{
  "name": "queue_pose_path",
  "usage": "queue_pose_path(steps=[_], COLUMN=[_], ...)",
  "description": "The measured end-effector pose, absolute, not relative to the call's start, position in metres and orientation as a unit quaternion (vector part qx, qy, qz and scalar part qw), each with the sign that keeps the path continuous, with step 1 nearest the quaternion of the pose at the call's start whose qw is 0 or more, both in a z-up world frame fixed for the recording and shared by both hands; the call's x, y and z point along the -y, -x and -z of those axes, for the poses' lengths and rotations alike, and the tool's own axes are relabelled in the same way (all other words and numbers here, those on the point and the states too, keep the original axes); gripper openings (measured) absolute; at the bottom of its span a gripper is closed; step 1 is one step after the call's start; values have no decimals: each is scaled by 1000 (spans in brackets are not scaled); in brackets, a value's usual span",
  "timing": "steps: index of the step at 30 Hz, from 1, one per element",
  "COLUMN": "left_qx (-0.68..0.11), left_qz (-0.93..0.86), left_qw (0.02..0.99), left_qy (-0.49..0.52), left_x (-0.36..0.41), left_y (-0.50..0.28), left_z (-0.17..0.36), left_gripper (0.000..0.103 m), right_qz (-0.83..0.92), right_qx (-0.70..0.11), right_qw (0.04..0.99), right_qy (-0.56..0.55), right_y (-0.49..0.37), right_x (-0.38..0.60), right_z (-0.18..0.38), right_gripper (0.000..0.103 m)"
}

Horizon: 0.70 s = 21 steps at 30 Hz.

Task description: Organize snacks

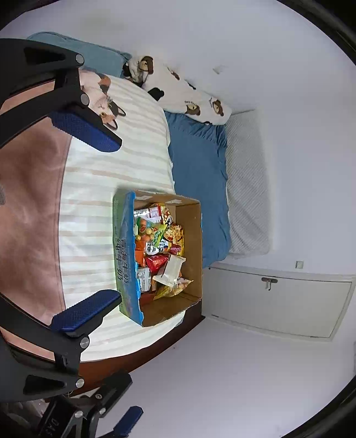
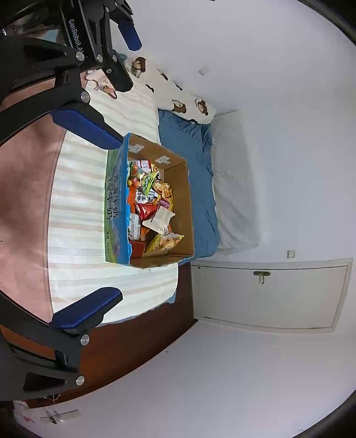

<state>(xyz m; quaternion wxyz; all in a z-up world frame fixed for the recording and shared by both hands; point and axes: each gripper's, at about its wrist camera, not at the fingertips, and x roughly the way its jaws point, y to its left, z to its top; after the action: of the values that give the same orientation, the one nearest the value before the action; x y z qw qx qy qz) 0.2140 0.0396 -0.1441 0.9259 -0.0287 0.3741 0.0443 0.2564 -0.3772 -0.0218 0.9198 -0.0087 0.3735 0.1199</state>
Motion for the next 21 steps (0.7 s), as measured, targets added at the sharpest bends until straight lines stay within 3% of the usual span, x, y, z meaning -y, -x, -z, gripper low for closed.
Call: queue_pose_path(steps=[11, 21], left_qx=[-346, -345], left_qz=[-55, -67], left_qw=[936, 936], left_qy=[20, 22], left_x=[-35, -36], left_y=[-167, -165], left_z=[126, 124], left_gripper=[103, 103], right_qz=[-126, -132], right_qx=[-339, -342], right_qw=[932, 930], right_qy=[27, 11], right_y=[-209, -207], right_x=[381, 388], right_z=[-14, -14], right_gripper=[103, 103])
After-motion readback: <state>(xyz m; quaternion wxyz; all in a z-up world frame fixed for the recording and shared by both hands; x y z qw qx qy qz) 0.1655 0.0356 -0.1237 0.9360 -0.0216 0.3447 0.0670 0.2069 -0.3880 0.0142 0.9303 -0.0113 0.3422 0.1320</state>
